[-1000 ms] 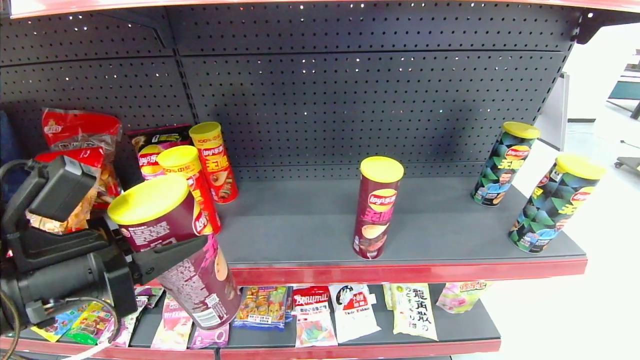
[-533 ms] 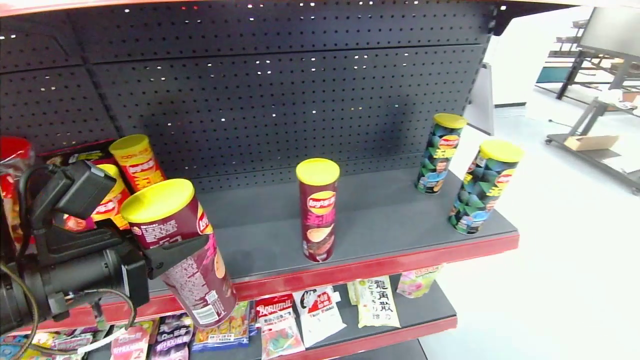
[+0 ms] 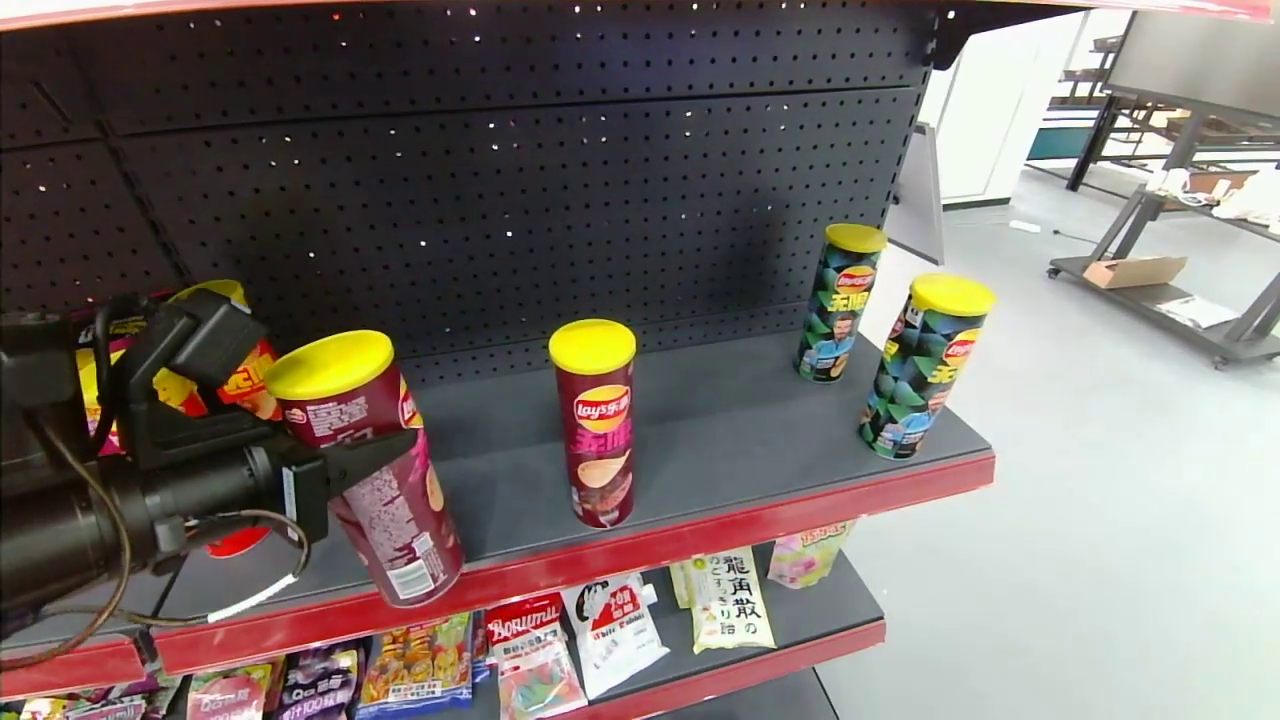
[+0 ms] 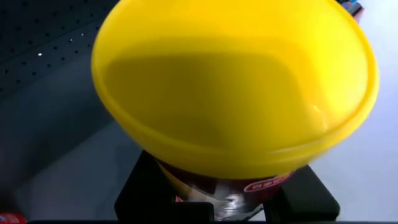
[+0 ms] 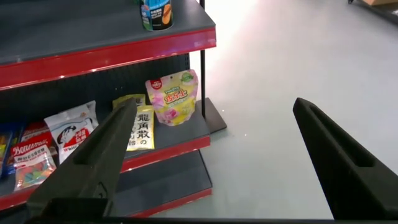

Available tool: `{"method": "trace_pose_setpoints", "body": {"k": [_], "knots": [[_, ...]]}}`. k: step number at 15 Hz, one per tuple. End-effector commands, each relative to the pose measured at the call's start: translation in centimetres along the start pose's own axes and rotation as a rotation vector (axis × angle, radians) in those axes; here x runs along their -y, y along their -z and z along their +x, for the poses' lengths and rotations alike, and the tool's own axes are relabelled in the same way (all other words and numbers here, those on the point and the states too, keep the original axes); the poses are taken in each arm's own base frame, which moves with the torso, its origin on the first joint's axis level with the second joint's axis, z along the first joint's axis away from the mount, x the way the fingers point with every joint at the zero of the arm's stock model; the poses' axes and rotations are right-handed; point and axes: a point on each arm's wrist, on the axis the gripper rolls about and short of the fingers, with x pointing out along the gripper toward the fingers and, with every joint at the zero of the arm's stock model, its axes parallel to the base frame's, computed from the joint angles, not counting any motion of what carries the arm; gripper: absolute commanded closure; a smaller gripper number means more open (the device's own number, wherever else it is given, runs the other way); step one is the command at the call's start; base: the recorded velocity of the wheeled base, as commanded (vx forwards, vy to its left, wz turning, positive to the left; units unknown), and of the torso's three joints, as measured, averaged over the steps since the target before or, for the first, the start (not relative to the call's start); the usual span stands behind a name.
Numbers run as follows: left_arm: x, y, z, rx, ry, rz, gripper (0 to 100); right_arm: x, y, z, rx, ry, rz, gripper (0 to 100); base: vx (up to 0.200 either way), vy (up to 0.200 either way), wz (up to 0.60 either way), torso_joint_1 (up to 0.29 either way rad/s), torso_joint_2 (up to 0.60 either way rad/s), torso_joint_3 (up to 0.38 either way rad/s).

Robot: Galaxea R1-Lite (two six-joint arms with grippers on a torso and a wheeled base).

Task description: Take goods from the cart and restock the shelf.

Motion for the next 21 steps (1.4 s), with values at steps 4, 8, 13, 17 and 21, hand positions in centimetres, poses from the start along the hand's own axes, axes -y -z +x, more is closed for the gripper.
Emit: {"method": "trace_pose_setpoints", "body": {"k": [4,8,13,17,21], "knots": [[-1.1,0.2,2.0,-0.048,-0.062,-0.022,100,0.0,0.0,0.0,-0.003,0.000,0.000,0,0.000,0.000,0.00,0.000,0.00,0.000],[-2.3,-0.5,3.3,-0.045,-0.084,-0.033,100,0.0,0.0,0.0,-0.003,0.000,0.000,0,0.000,0.000,0.00,0.000,0.00,0.000],[-3.0,-1.2,4.3,-0.035,-0.084,-0.032,100,0.0,0.0,0.0,-0.003,0.000,0.000,0,0.000,0.000,0.00,0.000,0.00,0.000],[-2.9,-2.1,5.9,-0.013,-0.048,-0.013,100,0.0,0.0,0.0,-0.003,0.000,0.000,0,0.000,0.000,0.00,0.000,0.00,0.000],[-4.0,-1.0,9.4,0.008,-0.055,0.003,100,0.0,0.0,0.0,-0.003,0.000,0.000,0,0.000,0.000,0.00,0.000,0.00,0.000]]}}
